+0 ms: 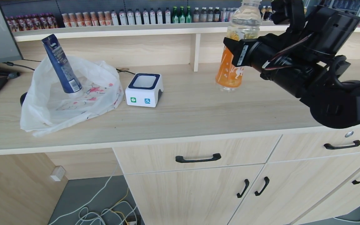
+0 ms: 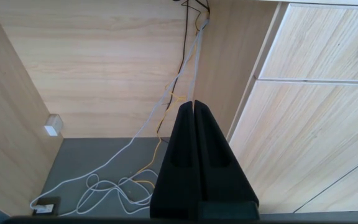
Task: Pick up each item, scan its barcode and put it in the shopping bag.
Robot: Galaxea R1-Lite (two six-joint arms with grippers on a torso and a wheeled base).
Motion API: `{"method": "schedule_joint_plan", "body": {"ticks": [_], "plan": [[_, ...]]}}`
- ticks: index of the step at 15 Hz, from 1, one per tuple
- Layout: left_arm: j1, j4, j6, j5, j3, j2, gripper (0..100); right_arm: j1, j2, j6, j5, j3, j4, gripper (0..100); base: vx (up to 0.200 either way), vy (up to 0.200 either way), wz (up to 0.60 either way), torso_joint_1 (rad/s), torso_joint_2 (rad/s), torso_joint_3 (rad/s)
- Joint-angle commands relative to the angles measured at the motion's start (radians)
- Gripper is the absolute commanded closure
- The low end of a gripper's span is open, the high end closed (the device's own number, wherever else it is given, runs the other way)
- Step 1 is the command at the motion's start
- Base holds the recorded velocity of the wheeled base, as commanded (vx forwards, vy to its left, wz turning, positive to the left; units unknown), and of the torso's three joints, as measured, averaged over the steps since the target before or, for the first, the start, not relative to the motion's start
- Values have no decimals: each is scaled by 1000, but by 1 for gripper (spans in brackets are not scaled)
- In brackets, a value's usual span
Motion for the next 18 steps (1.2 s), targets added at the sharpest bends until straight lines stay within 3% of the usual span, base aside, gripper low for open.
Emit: {"method": "schedule_joint_plan", "body": {"ticks": [1,5,10,15,17,18], "plan": [[0,0,0,0,0,0,100,33,-100,-6,-3,53,-3,100,0,0,0,0,0,0],[0,0,0,0,0,0,100,97,-219,-26,-34,201,-23,100,0,0,0,0,0,0],[0,0,0,0,0,0,100,108,-304,-70,-34,487,-256,100,0,0,0,0,0,0],[0,0,0,0,0,0,100,131,-446,-110,-31,808,-378,100,0,0,0,0,0,0],[0,0,0,0,0,0,100,194,-515,-202,-31,914,-391,100,0,0,0,0,0,0],[0,0,0,0,0,0,100,269,-525,-283,-31,948,-388,100,0,0,0,0,0,0]]}}
